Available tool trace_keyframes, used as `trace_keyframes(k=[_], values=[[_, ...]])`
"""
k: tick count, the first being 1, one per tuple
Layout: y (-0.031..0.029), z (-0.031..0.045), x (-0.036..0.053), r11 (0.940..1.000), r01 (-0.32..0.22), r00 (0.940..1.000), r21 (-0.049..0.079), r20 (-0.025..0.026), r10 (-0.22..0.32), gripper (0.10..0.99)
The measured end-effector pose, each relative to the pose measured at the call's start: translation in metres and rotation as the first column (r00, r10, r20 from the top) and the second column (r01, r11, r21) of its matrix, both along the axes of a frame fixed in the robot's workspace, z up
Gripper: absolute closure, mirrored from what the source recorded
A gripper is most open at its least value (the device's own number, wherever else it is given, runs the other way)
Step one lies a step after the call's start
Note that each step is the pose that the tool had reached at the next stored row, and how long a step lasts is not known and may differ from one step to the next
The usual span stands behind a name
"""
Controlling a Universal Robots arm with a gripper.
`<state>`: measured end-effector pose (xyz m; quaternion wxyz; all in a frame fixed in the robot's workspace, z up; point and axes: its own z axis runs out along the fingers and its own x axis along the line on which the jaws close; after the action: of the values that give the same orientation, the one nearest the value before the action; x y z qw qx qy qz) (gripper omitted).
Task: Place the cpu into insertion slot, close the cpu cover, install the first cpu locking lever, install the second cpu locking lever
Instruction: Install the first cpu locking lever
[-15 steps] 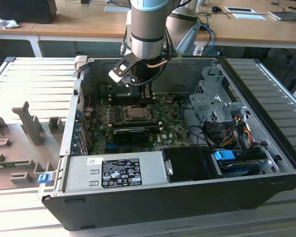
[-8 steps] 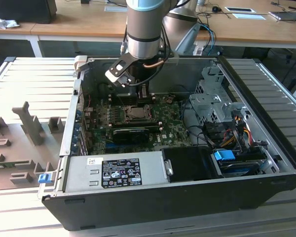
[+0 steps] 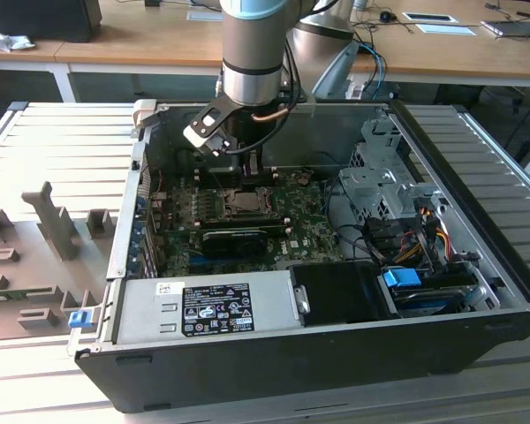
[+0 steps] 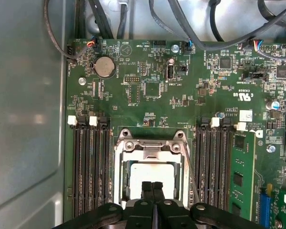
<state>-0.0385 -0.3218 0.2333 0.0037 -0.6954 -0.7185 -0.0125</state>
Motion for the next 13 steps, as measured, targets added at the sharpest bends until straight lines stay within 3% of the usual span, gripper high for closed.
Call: trace_keyframes(k=[13], values=[[0.0001, 0.0204, 0.0, 1.0, 0.0, 1.0, 0.0, 0.0002, 0.0, 0.98]])
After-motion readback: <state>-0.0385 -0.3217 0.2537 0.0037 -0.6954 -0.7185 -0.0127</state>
